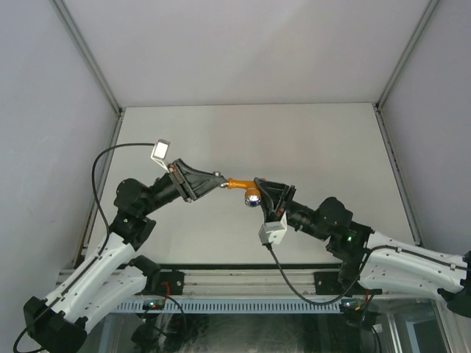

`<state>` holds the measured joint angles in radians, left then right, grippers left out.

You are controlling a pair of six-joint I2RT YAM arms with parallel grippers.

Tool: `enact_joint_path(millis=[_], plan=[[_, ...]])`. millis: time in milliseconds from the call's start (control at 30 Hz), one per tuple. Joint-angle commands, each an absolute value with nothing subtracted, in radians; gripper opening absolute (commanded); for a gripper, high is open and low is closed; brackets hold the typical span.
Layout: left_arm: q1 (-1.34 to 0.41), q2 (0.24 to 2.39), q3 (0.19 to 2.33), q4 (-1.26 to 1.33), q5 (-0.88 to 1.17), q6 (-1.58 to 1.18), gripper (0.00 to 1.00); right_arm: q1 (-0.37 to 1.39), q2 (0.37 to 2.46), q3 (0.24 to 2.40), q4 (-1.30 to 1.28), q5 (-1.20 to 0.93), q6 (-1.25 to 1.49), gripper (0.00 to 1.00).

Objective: Install the water faucets

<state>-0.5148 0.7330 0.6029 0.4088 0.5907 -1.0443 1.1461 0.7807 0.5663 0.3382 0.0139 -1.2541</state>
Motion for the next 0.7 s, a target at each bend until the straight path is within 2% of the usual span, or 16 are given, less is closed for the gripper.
enact_joint_path(millis=[0, 233, 400, 667], plan=[[-0.515, 0.726, 0.596, 0.484, 0.596, -1.016, 0.00, 1.081, 0.750, 0.724, 0.209, -0.205, -0.833, 0.00], [-0.516, 0.708, 0.601, 0.441, 0.589, -0.933, 0.00, 0.831, 0.748, 0.778, 0.228, -0.552, -0.271, 0.00], [-0.518, 0.704, 0.599, 0.433, 0.589, -0.867, 0.00, 0.751, 0.761, 0.779, 0.310, -0.722, 0.046, 0.00], [-0.520, 0.735, 0.602, 0.440, 0.608, -0.818, 0.00, 0.584, 0.853, 0.794, 0.476, -0.832, 0.662, 0.00]])
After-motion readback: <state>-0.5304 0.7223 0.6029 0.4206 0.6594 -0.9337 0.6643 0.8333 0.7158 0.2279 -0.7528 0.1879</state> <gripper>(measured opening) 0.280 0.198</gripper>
